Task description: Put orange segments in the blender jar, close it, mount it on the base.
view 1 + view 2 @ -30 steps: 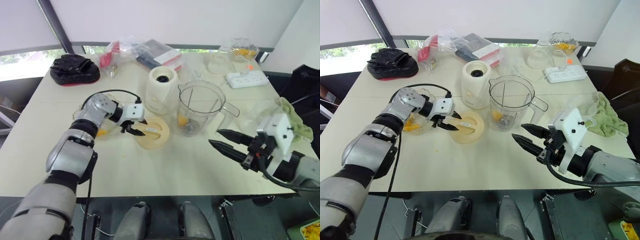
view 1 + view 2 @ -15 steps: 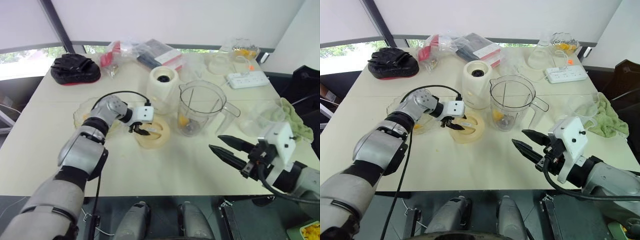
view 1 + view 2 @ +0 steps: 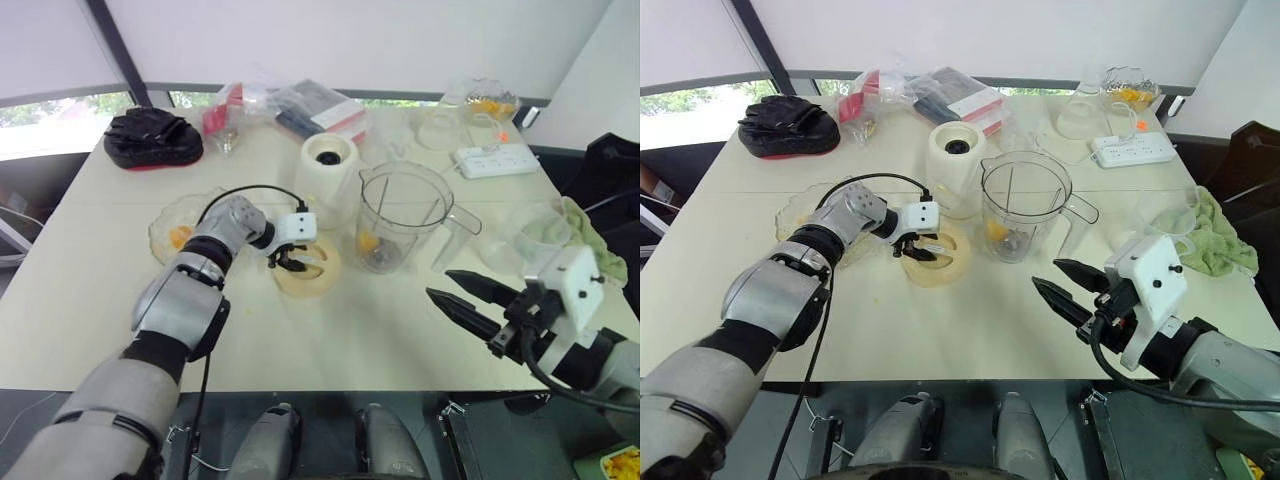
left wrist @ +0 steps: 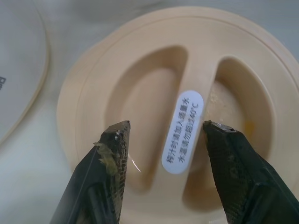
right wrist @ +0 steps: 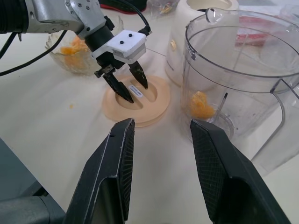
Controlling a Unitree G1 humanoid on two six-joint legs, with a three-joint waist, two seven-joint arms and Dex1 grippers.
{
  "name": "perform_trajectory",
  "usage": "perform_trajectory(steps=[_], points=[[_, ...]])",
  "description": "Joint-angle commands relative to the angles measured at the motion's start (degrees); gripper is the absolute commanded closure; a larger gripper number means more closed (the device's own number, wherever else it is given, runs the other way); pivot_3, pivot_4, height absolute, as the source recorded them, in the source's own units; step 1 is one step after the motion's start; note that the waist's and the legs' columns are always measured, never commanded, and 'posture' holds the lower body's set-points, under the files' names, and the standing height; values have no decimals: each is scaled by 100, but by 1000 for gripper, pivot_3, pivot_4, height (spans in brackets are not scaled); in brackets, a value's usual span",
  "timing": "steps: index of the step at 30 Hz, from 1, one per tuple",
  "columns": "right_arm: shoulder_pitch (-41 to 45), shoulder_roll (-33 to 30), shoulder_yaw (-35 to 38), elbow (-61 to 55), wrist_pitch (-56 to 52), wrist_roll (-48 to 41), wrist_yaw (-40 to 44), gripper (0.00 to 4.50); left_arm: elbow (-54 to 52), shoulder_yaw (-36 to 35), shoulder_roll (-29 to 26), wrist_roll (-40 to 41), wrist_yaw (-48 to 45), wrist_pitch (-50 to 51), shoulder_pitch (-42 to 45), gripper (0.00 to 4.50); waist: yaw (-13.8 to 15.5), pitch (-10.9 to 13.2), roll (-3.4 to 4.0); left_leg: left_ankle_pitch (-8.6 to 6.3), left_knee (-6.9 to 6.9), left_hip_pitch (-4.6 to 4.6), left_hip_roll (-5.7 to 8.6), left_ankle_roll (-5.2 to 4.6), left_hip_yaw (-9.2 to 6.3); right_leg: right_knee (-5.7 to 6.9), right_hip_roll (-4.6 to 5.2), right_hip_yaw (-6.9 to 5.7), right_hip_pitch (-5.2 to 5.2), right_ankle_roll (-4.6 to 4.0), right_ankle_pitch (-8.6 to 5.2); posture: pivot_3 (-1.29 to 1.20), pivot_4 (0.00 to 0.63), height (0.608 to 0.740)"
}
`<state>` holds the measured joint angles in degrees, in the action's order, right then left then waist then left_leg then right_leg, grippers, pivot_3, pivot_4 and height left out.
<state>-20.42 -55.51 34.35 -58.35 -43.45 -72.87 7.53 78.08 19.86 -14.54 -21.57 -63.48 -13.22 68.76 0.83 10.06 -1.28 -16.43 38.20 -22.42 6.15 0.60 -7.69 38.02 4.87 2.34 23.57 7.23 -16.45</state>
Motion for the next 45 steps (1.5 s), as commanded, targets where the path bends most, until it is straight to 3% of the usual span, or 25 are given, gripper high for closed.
perform_trajectory(steps=[1, 2, 6, 8, 19, 26, 29, 32, 39, 45], points=[[-98, -95, 207, -165, 192, -81, -91, 2556, 40, -32, 48, -104, 166, 60, 85, 1915, 2, -1, 0, 0, 1, 1, 0, 0, 0, 0, 0, 0, -1, 0, 0, 0, 150, 740], [-123, -112, 195, -165, 212, -77, -114, 2556, 37, -25, 49, -128, 170, 29, 70, 1915, 5, -1, -1, 0, 1, 1, 0, 0, 0, 0, 0, 0, -3, 0, 0, 0, 150, 740], [-255, -137, 182, -165, 301, -47, -166, 2556, 29, -7, 50, -181, 135, -85, 17, 3716, 7, -3, -3, 0, 6, 2, 1, 0, -1, 0, 0, 0, -7, 3, 1, 0, 150, 740], [-286, -134, 165, -165, 322, -12, -181, 2556, 27, 18, 35, -221, 102, -156, -16, 4265, 4, -4, -4, 0, 6, 11, 1, 0, -1, 0, 1, 0, -15, 3, 2, 0, 150, 740], [-378, 119, 69, -86, 306, 353, -305, 2556, -78, -374, -154, 116, -268, -457, 30, 4257, -6, -3, -7, 0, 5, 9, 0, -1, -1, 0, -1, 0, -12, 4, 2, 0, 150, 740], [-162, 823, -799, 250, 386, 1768, -819, 2556, -447, -1105, -407, 987, -1240, -616, -101, 4257, -16, -3, -9, 0, 4, 3, -2, 0, -1, 6, -4, 2, 1, 4, 2, 0, 150, 740], [-3, 1257, -1124, 499, 435, 2153, -942, 1784, -779, -1389, -472, 1385, -1451, -621, -292, 4257, -9, -5, -9, 0, 6, 3, 3, -1, -1, 5, 1, 1, -1, 4, 2, 0, 150, 740], [172, 1485, -1360, 735, 539, 2836, -979, 224, -1127, -1475, -492, 1582, -1476, -570, -488, 4257, -17, -5, -8, 0, 5, 3, 3, 0, 0, 8, 0, 2, 3, 4, 2, 0, 150, 740], [772, 2287, -2045, 1466, 1029, 4257, -1234, 95, -2358, -1585, -575, 2025, -1309, -104, -1056, 4257, -29, -9, -2, 3, 3, 3, -1, 6, 0, 12, -8, 8, 10, 3, 3, 0, 150, 740], [1491, 2816, -2588, 2280, 1290, 4964, -1053, 95, -3588, -1537, -855, 2231, -1117, 445, -1663, 4257, -87, -10, 0, 20, 0, 2, -2, 34, 3, 20, -9, 14, 20, 3, 3, 0, 150, 740]])
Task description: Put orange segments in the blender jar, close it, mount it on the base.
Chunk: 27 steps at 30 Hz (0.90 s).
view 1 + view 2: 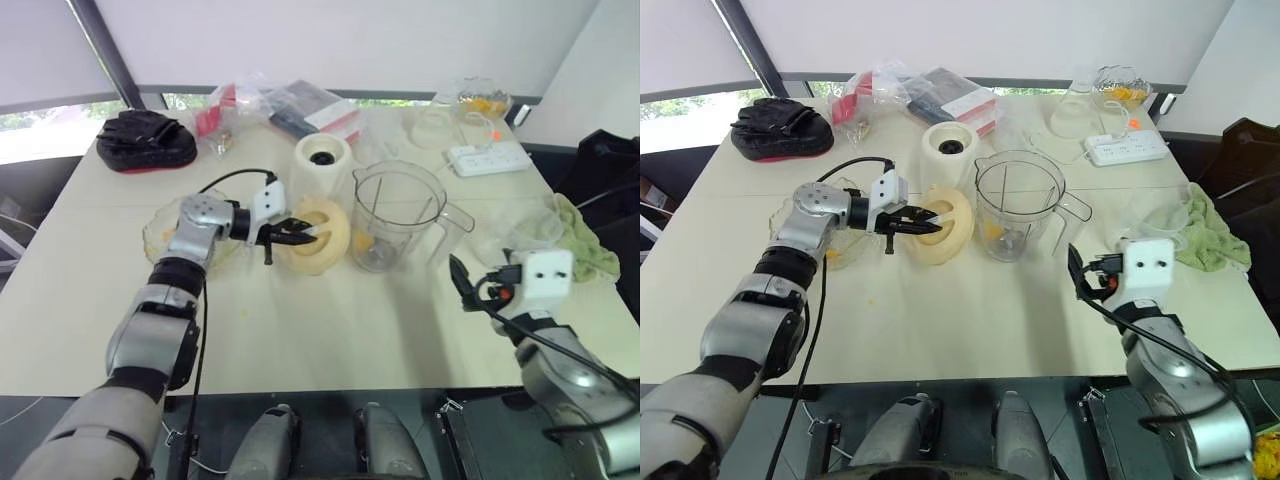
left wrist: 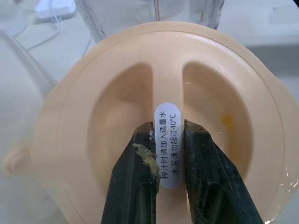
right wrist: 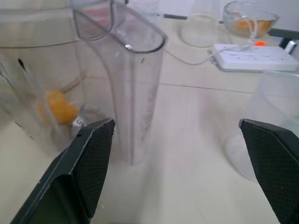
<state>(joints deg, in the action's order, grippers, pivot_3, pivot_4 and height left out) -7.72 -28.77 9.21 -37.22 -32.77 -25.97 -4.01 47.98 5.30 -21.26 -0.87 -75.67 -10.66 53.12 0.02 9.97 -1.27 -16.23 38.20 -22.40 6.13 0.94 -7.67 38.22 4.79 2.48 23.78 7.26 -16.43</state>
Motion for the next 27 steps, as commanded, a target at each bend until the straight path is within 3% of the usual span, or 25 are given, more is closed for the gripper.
perform_trajectory(steps=[1, 14, 27], points=[[302, 184, -88, 266, 255, 336, 151, 95, -693, -72, -216, 182, 138, 266, -150, 4257, -24, 0, 0, 4, -2, 0, 0, 8, 0, 1, 0, 0, 1, 0, 0, 0, 150, 740], [1240, 757, -230, 1315, 621, 1020, 471, 95, -1727, -55, -627, 400, 480, 824, -621, 4257, -75, -2, 4, 7, -7, -2, 1, 13, 0, 2, 0, 2, 9, -1, 0, 0, 150, 740], [1787, 1176, -213, 2111, 1061, 1873, 226, 95, -2180, 0, -779, 414, 662, 969, -835, 4257, -79, -3, 6, 11, -9, -9, 1, 20, 4, 11, 1, 7, 25, -2, 1, 0, 150, 740]])
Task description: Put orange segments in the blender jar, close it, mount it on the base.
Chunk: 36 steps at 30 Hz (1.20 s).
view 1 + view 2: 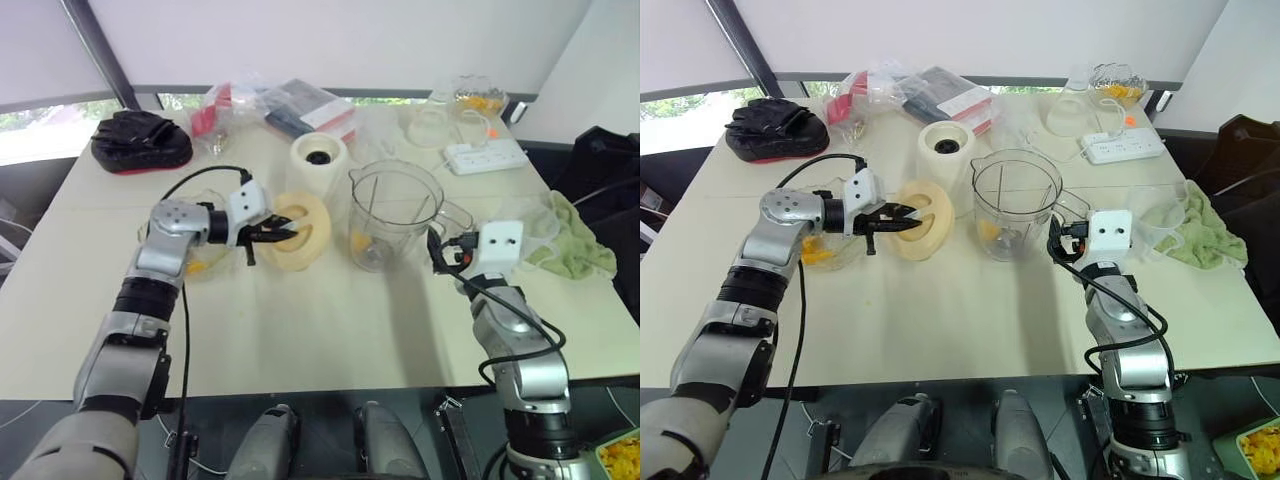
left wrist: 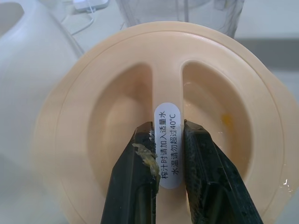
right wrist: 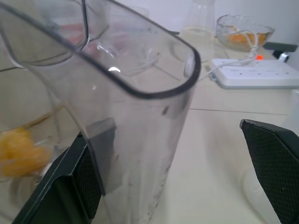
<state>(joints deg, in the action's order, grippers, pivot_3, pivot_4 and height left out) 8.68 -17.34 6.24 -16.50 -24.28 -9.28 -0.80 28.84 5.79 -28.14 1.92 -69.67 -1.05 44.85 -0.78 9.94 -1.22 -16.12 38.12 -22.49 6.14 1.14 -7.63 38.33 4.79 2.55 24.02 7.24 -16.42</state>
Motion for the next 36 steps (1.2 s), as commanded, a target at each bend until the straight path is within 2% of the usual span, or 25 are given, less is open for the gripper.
perform_trajectory(steps=[1, 7, 15, 18, 22, 23, 30, 36], points=[[189, 63, 96, 88, 211, 248, -135, 95, -294, -44, -104, 132, 75, 12, -24, 4257, 0, 0, 1, 0, 0, 0, 0, 0, 0, 0, 0, 0, 0, 0, 0, 0, 150, 740], [351, 275, 89, 264, 234, 412, -264, 95, -428, -44, -149, 151, 136, 70, -86, 4257, -10, 0, 1, 0, -1, 0, 0, 1, 2, 3, 0, 3, 5, 0, 0, 0, 150, 740], [690, 875, 492, 293, -183, 63, -539, 95, -545, -62, -208, 168, 190, 105, -136, 4257, -20, -1, 2, 1, -3, -1, -1, 2, 2, 7, -1, 5, 8, 0, 0, 0, 150, 740], [715, 906, 489, 276, -241, 105, -548, 913, -573, -81, -244, 176, 199, 109, -137, 4257, -20, -1, 3, 1, -3, -1, 0, 2, 3, 6, 0, 5, 8, -1, 0, 0, 150, 740], [718, 913, 466, 270, -273, 119, -521, 3076, -543, -93, -291, 171, 230, 80, -90, 4257, -22, -2, 6, 1, -3, -1, 0, 2, 3, 7, -1, 5, 8, -1, 0, 0, 150, 740], [716, 911, 460, 268, -271, 114, -518, 3474, -539, -89, -299, 174, 236, 75, -84, 4257, -17, -5, 10, 1, -3, -1, 0, 2, 3, 7, 0, 6, 8, 0, 0, 0, 150, 740], [855, 991, 329, 46, -510, -38, -358, 3462, -535, -306, -525, 437, 123, 307, 322, 4257, -22, -5, 11, 1, -4, -2, -1, 2, 3, 9, -1, 6, 11, -1, 0, 0, 150, 740], [1042, 1111, 49, -237, -716, -191, -136, 3462, -159, -355, -976, 708, -466, 447, 1121, 4257, -69, -6, 12, 2, -8, -14, -1, 4, 4, 13, -2, 7, 31, -1, 0, 0, 150, 740]])
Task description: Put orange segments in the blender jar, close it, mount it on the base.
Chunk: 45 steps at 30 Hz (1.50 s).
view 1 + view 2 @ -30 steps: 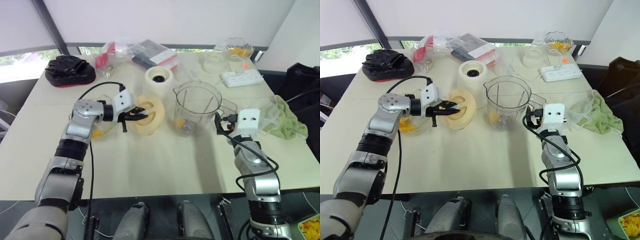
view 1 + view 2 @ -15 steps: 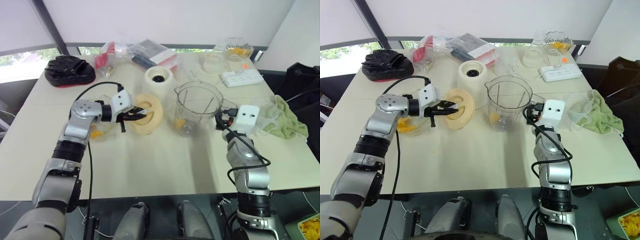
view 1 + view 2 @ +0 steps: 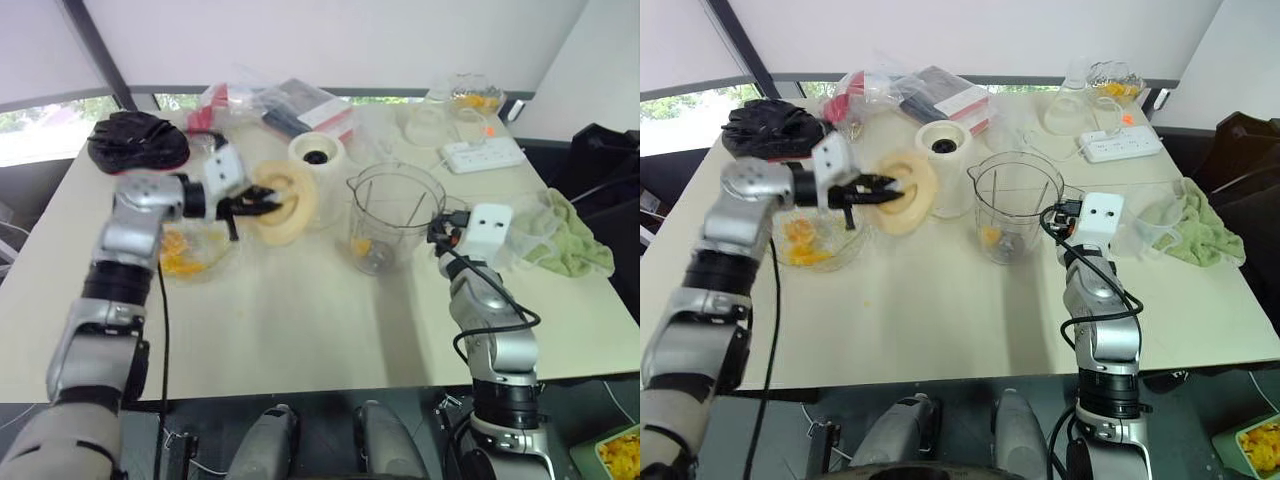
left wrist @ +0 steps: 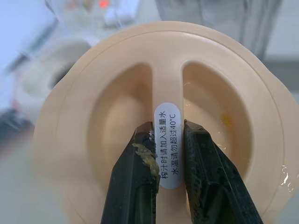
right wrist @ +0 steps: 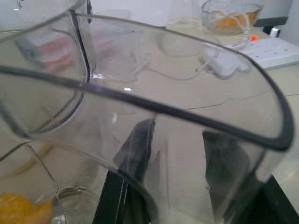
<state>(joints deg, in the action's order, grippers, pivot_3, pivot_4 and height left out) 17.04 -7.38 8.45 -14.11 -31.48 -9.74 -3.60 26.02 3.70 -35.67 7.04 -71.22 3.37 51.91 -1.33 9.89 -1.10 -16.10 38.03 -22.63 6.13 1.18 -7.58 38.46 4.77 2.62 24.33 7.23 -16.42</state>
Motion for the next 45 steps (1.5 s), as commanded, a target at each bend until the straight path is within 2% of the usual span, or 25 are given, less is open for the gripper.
perform_trajectory(steps=[1, 6, 14, 19, 24, 32, 39, 45], points=[[228, 149, -223, -500, -11, -147, 162, 3462, 227, -148, -276, 216, -407, -8, 529, 4257, -38, 0, 1, 0, -3, -1, -1, 1, 0, 0, -1, 0, 3, 0, 0, 0, 150, 740], [238, 259, -700, -599, 15, -67, 411, 3462, 1056, -120, -373, 262, -938, -54, 1501, 4257, -128, 1, 2, 2, -1, -17, 0, 3, -1, 6, -2, -1, 19, 0, 0, 0, 150, 740], [289, 369, -1400, -333, 409, 406, 513, 3462, 2203, 246, 81, 53, -1945, 34, 2822, 4257, -124, 1, 2, 2, 16, -51, 5, 3, -7, 8, 0, -9, 41, 0, 0, 0, 150, 740], [364, 378, -1631, -3, 747, 736, 512, 3462, 2949, 784, 312, -354, -2128, -17, 3482, 4257, -146, 1, 1, 3, 17, -65, 5, 5, -4, 28, -1, -6, 66, 0, 0, 0, 150, 740], [473, 427, -1625, 251, 1033, 884, 522, 3462, 3134, 1408, 438, -350, -2128, -396, 3717, 4257, -250, 1, 1, 7, 16, -70, 5, 12, 2, 63, 0, 1, 91, -1, -1, 0, 150, 740], [450, 478, -1572, 354, 1203, 951, 518, 3462, 2642, 2304, 388, 653, -2128, -340, 3632, 4257, -266, 1, 0, 10, 16, -76, 5, 16, 1, 66, 0, 6, 101, -1, -1, 0, 150, 740], [286, 513, -1493, 282, 1146, 920, 501, 3462, 2020, 3097, 116, 1476, -2128, -211, 3501, 4257, -267, 1, 0, 10, 17, -76, 5, 16, 1, 67, -1, 8, 101, -1, -1, 0, 150, 740], [173, 619, -1442, 212, 1020, 872, 528, 3462, 1696, 3713, -184, 1768, -2128, -355, 3291, 4257, -266, 1, 1, 10, 18, -75, 5, 16, 2, 68, -2, 11, 101, -1, -1, 0, 150, 740]])
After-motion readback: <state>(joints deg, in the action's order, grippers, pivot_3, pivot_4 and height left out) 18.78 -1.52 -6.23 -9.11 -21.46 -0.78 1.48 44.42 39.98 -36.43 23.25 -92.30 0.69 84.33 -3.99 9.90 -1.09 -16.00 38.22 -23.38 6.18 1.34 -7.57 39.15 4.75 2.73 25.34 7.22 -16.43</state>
